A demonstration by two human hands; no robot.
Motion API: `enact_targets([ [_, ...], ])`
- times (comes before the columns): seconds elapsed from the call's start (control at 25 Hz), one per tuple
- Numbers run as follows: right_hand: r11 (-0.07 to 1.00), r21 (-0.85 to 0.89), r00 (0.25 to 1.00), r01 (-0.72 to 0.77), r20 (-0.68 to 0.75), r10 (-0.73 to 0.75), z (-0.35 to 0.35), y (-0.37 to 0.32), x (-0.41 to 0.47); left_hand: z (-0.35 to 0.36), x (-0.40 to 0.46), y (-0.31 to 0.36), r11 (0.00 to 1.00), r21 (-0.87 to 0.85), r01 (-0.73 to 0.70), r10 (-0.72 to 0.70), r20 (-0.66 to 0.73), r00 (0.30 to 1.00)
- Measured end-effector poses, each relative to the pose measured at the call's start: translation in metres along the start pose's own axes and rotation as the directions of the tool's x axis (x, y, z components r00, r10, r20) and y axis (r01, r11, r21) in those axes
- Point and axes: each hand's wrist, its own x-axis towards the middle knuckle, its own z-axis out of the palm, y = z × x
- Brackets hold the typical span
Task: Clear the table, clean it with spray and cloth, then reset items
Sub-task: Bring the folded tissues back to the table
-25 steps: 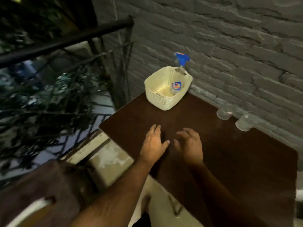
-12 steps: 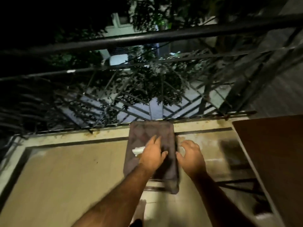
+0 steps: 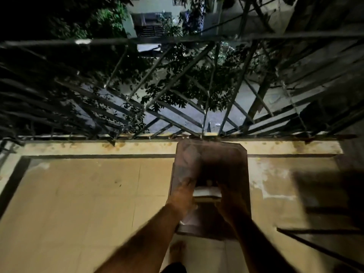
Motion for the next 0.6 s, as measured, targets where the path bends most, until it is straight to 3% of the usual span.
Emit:
enact_targets([
  [0.16,0.999,-0.037,1.0,0.003,0.008,-0.002,0.007,0.017,0.0,0.018,0.006,0.011,1.0,0.007,0.018,-0.018,-0.062,0.998],
  [0.32,0.995,-0.101,0.997,-0.019,-0.072,0.012,-0.039,0.028,-0.032,-0.011,-0.015,0.059,0.996,0.048,-0.074,0.079,-0.112,0.991],
  [0.4,0.992,-0.086,0.973,-0.092,-0.222,0.071,-0.117,0.074,-0.1,-0.032,-0.048,0.158,0.953,0.162,-0.256,0.269,-0.064,0.961],
  [0.48,0.995,-0.094,0.961,-0.033,-0.277,0.006,-0.14,0.084,-0.109,-0.043,-0.049,0.187,0.937,0.182,-0.299,0.314,-0.061,0.947],
  [0.6,0.993,-0.023,0.919,-0.119,-0.38,0.101,-0.24,0.148,-0.194,-0.04,-0.083,0.311,0.853,0.203,-0.481,0.506,-0.092,0.858],
])
